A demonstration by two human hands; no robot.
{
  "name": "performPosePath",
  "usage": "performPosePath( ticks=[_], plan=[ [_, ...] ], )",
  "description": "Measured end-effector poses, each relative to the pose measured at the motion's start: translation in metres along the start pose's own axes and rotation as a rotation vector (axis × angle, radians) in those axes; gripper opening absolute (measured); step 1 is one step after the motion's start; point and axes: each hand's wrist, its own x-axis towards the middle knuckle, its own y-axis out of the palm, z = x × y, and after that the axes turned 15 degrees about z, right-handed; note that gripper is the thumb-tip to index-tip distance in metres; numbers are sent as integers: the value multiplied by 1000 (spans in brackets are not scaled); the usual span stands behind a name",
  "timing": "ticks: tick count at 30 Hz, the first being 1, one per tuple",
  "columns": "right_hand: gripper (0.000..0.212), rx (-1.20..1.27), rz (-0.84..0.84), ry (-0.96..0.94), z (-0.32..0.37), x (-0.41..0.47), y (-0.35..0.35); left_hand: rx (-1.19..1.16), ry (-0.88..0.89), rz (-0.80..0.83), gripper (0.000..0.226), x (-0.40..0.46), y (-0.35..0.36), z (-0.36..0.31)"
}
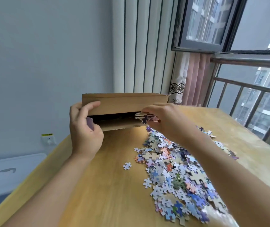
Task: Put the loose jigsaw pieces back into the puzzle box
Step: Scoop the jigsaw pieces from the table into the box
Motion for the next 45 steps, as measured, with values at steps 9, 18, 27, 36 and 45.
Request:
performPosePath(
  ticks=[9, 18, 27, 36, 45],
  plan=[
    [33, -289, -78, 63, -3, 20, 54, -54, -4, -15, 73, 2, -1, 1],
    [15, -254, -73, 59, -11, 27, 53, -53, 6, -21, 75, 3, 0, 6],
    [20, 86, 153, 169, -23, -26, 16, -25, 14, -44, 70, 1, -2, 8],
    [135, 260, 869, 522, -63, -24, 24, 34, -57, -113, 39, -4, 1, 19],
    [80, 177, 690, 464, -59, -15, 39, 86, -9, -122, 32, -5, 2, 22]
  ],
)
